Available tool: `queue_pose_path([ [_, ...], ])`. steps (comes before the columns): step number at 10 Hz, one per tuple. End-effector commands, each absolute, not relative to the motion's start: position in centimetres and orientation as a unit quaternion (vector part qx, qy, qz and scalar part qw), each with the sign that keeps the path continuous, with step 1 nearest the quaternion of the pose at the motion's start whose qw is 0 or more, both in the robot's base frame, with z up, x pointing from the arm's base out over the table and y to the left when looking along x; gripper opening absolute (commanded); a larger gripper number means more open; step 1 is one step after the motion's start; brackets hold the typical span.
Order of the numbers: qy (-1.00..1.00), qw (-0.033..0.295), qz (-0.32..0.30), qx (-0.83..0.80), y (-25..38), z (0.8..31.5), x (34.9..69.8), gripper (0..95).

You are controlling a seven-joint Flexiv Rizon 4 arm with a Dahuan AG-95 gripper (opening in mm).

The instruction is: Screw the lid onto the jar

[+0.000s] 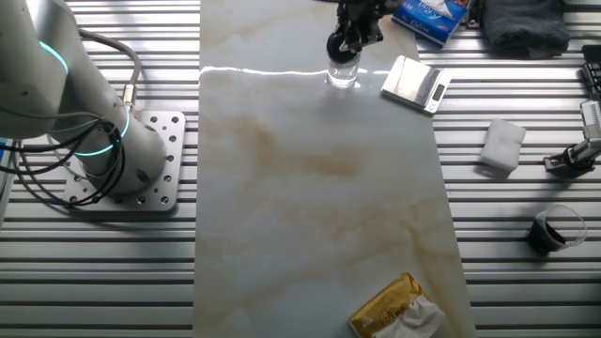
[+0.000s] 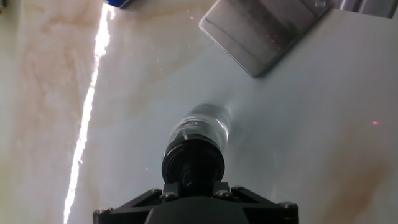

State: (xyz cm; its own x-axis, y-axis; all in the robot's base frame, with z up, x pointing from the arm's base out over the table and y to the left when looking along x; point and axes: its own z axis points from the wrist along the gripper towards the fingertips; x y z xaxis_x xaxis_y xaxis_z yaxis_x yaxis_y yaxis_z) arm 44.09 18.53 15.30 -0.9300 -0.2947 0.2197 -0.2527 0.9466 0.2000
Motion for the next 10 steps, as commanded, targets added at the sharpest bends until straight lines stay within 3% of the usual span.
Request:
queue_pose_path([
  [1,-0.982,0.124,-0.068,0.125,18.8,15.0,44.1,0.0],
  [10,-0.988,0.119,-0.027,0.097,20.0,14.2,44.3,0.0],
])
